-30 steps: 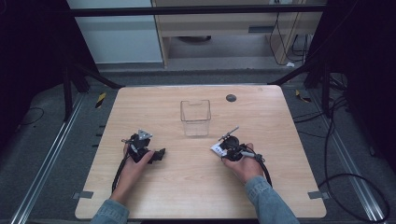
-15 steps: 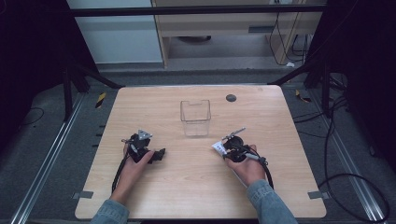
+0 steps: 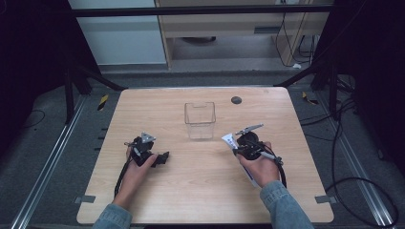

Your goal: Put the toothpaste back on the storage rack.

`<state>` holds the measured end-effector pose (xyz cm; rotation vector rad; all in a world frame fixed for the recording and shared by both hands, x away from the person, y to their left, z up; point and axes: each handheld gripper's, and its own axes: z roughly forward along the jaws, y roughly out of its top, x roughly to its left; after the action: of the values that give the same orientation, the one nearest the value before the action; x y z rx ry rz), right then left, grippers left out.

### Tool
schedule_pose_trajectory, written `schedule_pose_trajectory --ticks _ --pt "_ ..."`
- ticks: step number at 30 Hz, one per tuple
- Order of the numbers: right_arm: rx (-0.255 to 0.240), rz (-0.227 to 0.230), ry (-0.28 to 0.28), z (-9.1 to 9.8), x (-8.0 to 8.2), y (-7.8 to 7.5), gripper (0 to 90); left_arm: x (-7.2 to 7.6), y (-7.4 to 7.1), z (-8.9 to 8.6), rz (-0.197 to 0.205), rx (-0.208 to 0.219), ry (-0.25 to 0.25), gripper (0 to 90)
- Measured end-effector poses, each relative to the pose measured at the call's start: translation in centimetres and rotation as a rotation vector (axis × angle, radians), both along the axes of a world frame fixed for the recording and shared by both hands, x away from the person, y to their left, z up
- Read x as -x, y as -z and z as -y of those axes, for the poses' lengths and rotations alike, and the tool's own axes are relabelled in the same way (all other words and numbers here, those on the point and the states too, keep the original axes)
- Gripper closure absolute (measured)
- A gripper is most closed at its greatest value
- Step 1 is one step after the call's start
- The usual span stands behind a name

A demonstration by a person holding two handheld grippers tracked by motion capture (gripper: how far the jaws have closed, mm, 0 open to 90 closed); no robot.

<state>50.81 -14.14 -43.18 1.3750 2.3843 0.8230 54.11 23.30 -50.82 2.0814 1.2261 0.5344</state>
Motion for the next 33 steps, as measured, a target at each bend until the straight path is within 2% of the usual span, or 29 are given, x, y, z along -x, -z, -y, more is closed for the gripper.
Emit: schedule_pose_trajectory --ticks 4,8,11,14,25,33 --pt "-0.032 0.051 -0.007 0.4 0.1 -1.1 79.3 0.0 0.0 0.0 0.0 -0.002 0.002 0.0" --pt "-0.033 0.097 -0.007 0.6 0.1 -2.2 79.3 0.0 0.0 0.0 0.0 -0.002 0.002 0.0" --pt "-0.059 0.12 0.004 0.8 -0.1 -2.9 79.4 0.0 0.0 0.0 0.0 -0.001 0.001 0.0" --pt "-0.061 0.144 0.011 0.9 -0.2 -3.5 79.4 0.0 0.0 0.0 0.001 0.0 0.0 0.0" --pt "-0.096 0.181 0.028 1.0 -0.4 -4.0 79.6 0.0 0.0 0.0 0.0 0.0 0.0 0.0" --pt "-0.141 0.229 0.049 0.9 -0.6 -4.7 79.9 0.0 0.0 0.0 0.001 0.001 0.0 0.0"
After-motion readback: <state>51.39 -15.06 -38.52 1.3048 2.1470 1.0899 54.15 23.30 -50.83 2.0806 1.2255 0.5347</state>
